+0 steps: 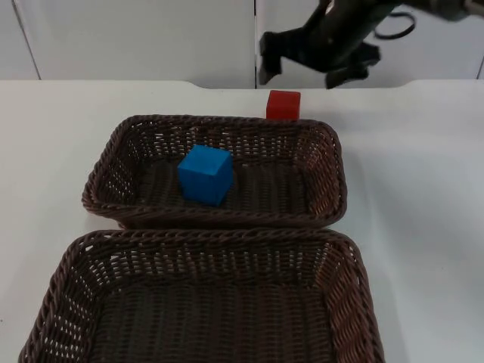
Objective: Pick up one cube with the left hand and place it into the upper basket. Pick up one cube with the right hand and place it into the lower basket.
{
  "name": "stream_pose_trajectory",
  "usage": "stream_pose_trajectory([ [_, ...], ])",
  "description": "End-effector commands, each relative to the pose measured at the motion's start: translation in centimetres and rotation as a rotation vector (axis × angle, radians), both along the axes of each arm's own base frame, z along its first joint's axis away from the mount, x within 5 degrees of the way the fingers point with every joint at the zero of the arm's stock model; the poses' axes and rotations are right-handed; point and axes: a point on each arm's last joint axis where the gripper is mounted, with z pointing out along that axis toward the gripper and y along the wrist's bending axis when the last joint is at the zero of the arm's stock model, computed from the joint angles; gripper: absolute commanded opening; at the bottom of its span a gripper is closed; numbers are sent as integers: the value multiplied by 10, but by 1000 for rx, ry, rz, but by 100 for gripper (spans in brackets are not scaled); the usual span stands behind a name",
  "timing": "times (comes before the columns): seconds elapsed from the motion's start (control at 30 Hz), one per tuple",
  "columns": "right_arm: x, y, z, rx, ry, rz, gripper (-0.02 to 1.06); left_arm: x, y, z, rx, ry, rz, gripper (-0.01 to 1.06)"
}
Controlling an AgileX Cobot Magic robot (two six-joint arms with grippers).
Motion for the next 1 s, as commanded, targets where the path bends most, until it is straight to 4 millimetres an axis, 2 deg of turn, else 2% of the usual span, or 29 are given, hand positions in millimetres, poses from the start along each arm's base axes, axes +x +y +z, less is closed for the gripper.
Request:
stream_pose_trajectory([
  [0.0, 3, 9, -1, 45, -68, -5, 105, -2, 1, 0, -3, -4, 0, 105],
  [0.1, 4, 16, -13, 70, -74, -25, 105, -2, 1, 0, -3, -4, 0, 105],
  [0.2, 7, 12, -23, 49, -84, -81, 105, -2, 1, 0, -3, -4, 0, 105],
  [0.57, 12, 8, -25, 46, -123, -132, 105, -2, 1, 0, -1, -5, 0, 105],
  [0.8, 11, 11, -54, 81, -65, -143, 105, -2, 1, 0, -1, -5, 0, 105],
  [0.97, 12, 14, -58, 91, -87, -137, 105, -2, 1, 0, -2, -7, 0, 105],
])
